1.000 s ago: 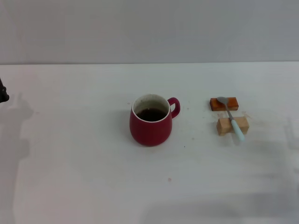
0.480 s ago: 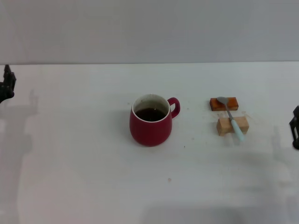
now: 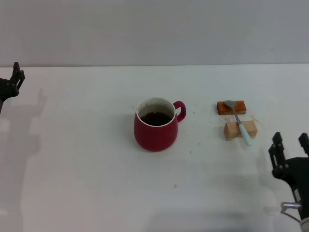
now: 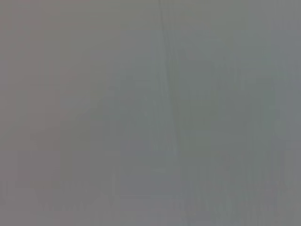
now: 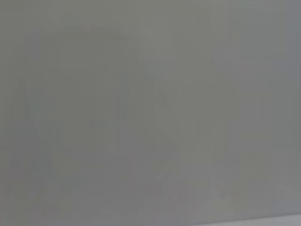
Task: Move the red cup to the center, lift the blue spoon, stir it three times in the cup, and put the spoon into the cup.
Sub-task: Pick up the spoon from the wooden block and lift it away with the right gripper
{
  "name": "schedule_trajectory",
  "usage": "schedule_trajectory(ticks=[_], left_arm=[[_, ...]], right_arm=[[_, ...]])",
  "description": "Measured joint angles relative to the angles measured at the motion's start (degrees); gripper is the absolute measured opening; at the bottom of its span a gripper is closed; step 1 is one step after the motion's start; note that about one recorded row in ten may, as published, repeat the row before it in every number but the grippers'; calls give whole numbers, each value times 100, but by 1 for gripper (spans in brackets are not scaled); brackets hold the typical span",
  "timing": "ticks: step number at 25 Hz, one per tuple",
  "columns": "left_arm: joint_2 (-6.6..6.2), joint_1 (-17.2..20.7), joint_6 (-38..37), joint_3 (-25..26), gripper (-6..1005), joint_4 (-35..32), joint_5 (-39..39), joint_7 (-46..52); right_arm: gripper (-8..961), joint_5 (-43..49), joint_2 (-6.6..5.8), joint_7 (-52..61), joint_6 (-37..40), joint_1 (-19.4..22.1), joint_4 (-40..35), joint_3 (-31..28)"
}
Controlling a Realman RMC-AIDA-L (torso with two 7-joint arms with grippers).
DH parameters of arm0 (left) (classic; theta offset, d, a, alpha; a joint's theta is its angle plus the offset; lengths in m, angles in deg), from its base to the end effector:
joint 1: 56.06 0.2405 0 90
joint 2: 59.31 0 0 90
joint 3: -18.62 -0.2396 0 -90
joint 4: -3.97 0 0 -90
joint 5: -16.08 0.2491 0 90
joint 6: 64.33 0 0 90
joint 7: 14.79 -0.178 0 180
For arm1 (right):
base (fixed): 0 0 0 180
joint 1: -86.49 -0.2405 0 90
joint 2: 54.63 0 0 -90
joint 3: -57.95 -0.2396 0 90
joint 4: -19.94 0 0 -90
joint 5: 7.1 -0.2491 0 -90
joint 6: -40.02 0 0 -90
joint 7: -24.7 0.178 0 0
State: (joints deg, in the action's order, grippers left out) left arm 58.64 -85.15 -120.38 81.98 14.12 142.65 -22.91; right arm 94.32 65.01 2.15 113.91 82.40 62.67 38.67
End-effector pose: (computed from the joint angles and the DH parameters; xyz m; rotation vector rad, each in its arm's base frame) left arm -0.3639 0.4147 0.0097 -1.4112 -0.5318 -0.4281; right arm 0.2827 0.2541 -0.1135 -1.5017 0.6770 0.6614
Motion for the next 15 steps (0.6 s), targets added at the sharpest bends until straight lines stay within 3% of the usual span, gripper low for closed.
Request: schedule_trajectory(ticks=[3,15], left_arm=[[0,-9,-13,1,859,0,0,-79],[0,48,-54,-8,859,14,-2,-39]], right_arm=[[562,-24,9,-2,-167,-83,3,136],[562,-478,-23,42,-835,-482,-45,189]])
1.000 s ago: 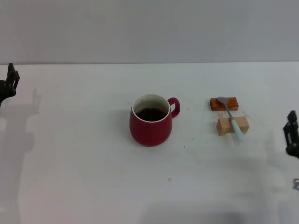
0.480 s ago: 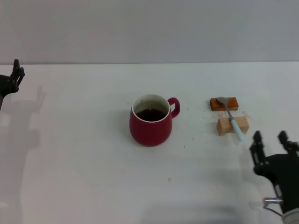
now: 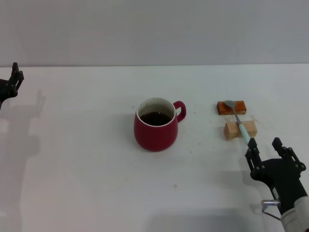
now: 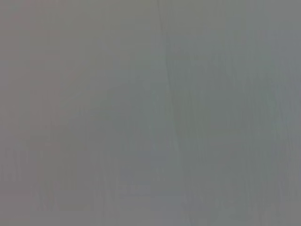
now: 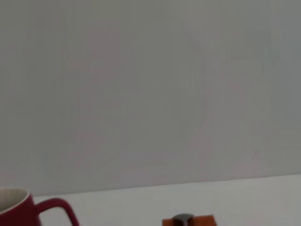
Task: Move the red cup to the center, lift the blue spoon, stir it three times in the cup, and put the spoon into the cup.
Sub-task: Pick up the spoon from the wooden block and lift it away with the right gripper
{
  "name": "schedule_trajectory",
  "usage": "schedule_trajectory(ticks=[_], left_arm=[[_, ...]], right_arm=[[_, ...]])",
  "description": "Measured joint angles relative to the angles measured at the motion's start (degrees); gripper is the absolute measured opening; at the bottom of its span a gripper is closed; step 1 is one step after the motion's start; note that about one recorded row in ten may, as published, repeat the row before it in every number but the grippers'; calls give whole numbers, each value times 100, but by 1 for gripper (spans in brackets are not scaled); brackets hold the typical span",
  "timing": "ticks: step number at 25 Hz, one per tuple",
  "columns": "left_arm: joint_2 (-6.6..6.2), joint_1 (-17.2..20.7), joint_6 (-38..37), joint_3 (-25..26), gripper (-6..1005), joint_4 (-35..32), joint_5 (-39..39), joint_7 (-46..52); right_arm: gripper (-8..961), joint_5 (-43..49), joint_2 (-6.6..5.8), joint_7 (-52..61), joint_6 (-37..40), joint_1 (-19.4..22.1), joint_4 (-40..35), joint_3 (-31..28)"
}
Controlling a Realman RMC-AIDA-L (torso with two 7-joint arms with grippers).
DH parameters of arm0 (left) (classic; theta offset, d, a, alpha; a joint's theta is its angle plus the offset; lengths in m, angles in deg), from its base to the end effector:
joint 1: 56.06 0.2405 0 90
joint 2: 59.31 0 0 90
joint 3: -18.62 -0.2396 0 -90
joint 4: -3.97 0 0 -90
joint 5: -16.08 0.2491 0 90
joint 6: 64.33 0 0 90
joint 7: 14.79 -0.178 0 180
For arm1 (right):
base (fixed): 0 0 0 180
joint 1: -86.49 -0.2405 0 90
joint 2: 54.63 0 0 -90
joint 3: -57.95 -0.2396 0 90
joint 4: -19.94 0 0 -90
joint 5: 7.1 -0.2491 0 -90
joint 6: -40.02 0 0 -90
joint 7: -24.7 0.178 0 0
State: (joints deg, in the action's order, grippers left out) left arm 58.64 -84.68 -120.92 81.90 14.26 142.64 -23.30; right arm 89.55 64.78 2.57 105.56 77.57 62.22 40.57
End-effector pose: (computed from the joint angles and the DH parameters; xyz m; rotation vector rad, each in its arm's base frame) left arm -0.3652 0.4121 0.0105 -1.4073 -0.5243 -0.4246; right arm 0.2827 0.2697 -0.1384 -1.6187 0.7616 0.6118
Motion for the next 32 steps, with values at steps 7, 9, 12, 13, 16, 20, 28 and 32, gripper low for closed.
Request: schedule_trajectory(ticks=[7,9,12,13,16,20,28,32], left_arm=[[0,56,-170,16,859,57,0,12],[0,62,-201,19,859,63,0,14],[0,69,-239,28,859,69,0,15],[0,69,-239,28,859,69,0,15],[0,72,-240,37,858,70,0,16],[3,76,-240,43,858,71,0,16],[15,76,-240,45,858,83,0,25],[18,76,-239,45,858,95,-6,32]], right_arm=[[562,-6,-35,13,-341,-164,-42,-26],[562,-6,-38,13,-363,-173,-49,-38],[563,-6,-54,14,-496,-255,-106,-65],[563,-6,-54,14,-496,-255,-106,-65],[563,-6,-61,15,-567,-315,-158,-80],[563,-6,-67,16,-643,-405,-246,-85],[562,1,-75,60,-826,-589,-450,-170],[562,37,-69,273,-968,-776,-614,-152]])
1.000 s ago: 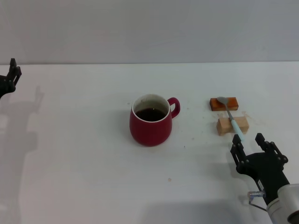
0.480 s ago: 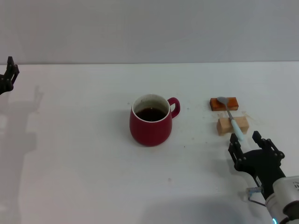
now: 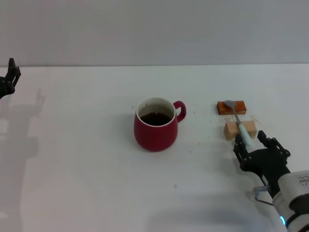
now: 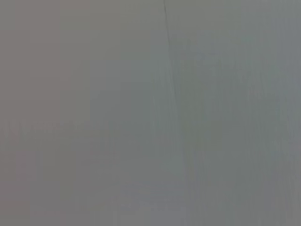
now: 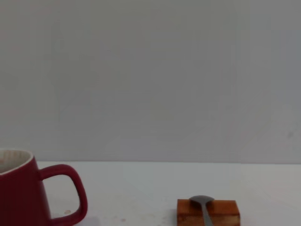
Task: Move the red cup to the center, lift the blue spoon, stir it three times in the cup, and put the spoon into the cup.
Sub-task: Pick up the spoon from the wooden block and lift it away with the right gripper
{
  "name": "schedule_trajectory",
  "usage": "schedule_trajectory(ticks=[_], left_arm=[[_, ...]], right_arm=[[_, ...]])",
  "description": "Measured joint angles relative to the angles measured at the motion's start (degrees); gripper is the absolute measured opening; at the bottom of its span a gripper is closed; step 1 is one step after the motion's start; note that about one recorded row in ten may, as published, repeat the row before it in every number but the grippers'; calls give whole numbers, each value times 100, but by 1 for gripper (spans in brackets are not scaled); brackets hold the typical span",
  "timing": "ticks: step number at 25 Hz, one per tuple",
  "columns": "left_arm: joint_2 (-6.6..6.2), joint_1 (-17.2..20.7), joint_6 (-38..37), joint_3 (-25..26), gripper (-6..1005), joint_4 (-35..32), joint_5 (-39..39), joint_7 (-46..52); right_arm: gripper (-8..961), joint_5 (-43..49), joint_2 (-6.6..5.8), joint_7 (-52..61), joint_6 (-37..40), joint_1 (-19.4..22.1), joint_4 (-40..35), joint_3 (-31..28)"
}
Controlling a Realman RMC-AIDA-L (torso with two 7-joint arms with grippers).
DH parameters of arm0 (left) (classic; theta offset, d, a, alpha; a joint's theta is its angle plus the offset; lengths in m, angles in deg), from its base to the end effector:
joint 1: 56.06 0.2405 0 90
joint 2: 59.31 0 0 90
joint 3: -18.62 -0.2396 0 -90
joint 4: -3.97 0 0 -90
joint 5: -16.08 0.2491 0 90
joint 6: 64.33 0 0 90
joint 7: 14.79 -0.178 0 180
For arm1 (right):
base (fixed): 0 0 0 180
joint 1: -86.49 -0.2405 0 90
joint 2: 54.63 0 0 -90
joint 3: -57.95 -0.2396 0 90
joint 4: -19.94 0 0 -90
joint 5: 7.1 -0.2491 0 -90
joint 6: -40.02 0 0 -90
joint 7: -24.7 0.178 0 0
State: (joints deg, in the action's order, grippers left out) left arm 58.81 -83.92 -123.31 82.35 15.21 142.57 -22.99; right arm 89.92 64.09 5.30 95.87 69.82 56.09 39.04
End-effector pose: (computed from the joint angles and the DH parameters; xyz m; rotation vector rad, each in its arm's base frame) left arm -0.3604 0.4095 0.0147 -1.3768 -0.5096 -0.4647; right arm 0.2948 0.3072 -0.1463 -1.7601 0.7352 0.5240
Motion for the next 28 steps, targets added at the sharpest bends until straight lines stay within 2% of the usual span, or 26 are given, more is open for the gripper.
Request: schedule_trajectory(ticks=[12,22,25,28], left_arm=[[-15,-23,2,9,858,45,-18,3],[-18,-25,2,9,858,45,-20,3],[-18,-13,2,9,858,48,-20,3],[-18,-10,2,9,858,52,-20,3]], right_arm=[[562,-4,34,50,-107,-203,-126,-5],[563,-29,37,149,-120,-197,-148,-7],[438,-31,37,153,-111,-171,-152,-8],[407,-34,37,156,-110,-167,-152,-8]])
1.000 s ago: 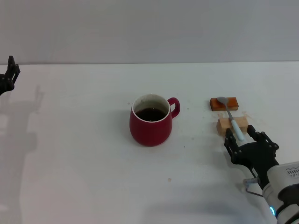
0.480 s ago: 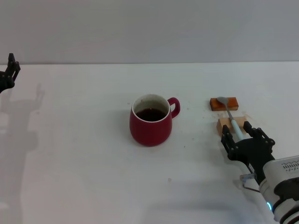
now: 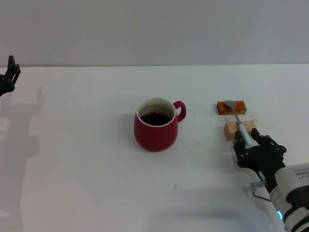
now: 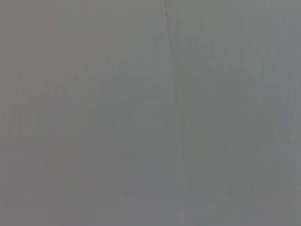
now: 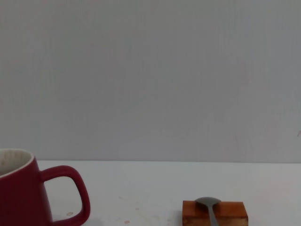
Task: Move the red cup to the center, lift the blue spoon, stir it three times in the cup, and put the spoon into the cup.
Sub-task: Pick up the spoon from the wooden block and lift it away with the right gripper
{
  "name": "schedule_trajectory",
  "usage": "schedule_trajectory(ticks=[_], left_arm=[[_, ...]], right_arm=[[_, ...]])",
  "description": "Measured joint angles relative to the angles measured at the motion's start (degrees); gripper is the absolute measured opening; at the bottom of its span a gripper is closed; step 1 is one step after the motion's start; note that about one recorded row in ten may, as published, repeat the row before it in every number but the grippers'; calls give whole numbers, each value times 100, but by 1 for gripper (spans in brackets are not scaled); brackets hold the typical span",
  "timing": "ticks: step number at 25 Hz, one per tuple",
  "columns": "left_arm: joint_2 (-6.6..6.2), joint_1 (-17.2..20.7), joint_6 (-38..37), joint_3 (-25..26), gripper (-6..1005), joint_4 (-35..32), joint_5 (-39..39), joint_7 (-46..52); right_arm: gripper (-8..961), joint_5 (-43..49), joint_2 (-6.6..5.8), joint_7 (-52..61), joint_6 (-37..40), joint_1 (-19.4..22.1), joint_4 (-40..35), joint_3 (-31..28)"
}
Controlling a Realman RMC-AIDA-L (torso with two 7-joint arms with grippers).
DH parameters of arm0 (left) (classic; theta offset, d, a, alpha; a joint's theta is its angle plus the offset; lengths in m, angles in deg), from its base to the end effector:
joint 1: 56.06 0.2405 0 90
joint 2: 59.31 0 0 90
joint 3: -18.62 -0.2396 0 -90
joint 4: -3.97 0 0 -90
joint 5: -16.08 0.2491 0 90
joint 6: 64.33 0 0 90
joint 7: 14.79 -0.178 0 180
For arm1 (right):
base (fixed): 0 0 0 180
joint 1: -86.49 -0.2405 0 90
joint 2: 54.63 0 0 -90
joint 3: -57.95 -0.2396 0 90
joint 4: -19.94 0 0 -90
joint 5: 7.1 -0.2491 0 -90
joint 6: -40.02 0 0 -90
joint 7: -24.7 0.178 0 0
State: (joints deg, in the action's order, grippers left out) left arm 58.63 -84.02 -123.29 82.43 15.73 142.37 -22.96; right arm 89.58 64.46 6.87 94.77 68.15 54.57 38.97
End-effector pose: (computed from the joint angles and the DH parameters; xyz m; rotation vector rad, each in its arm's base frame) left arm -0.3580 0.4118 0.0164 -1.3719 -0.5083 -0.4749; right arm 0.2944 0.3147 -0.1477 -1.7699 0.7451 0.5264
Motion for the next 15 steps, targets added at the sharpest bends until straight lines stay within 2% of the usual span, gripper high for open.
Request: schedule_trajectory(ticks=[15], left_arm=[[6,53,-97,0,857,10,22,0]], right_arm=[[369,-10,0,8,22,31,-8,0]])
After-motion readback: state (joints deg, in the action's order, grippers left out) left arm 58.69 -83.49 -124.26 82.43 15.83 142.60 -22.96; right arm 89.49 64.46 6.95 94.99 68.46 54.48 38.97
